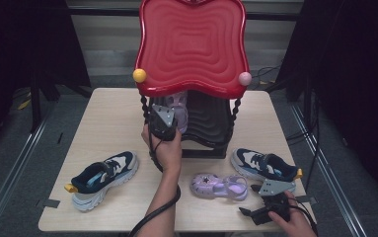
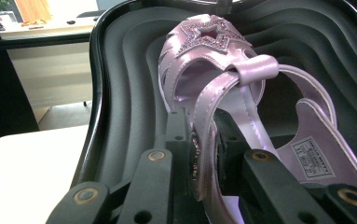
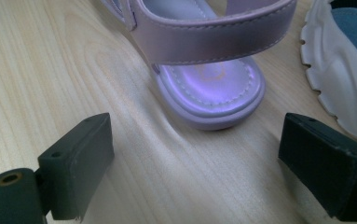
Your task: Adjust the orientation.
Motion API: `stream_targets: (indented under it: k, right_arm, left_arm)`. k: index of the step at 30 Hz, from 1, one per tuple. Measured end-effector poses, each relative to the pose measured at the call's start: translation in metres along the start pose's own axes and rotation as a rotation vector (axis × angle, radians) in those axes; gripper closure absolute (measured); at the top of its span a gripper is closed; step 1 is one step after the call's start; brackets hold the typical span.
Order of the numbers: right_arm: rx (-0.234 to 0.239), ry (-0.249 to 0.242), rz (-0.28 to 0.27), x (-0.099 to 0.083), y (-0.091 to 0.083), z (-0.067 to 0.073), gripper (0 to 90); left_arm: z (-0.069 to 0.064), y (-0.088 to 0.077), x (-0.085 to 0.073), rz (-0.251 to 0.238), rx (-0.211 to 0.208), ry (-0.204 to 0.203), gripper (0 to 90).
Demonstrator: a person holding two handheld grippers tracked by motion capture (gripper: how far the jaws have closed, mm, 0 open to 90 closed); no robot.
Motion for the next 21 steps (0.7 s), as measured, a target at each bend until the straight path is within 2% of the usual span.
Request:
stream_targets:
  k: [11, 21]
  right_arm:
    - [0.0, 0.001, 0.001, 0.0001, 0.0001, 0.0002, 9.4]
    - [0.0, 0.001, 0.0, 0.0001, 0.0001, 0.0002, 9.4]
  left_arm:
    - [0.0008, -0.0015, 0.0014, -0.001, -0.021, -0.012, 74.0]
    - [-0.0006, -0.0035, 0.0042, 0.014, -0.044, 0.002, 71.5]
Point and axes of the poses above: each handheld gripper's, and its own axes: y roughly forward along the jaws, x roughly out of its top, z roughly to its left, the point moved 5 cm from there along y, roughly forward along the jaws
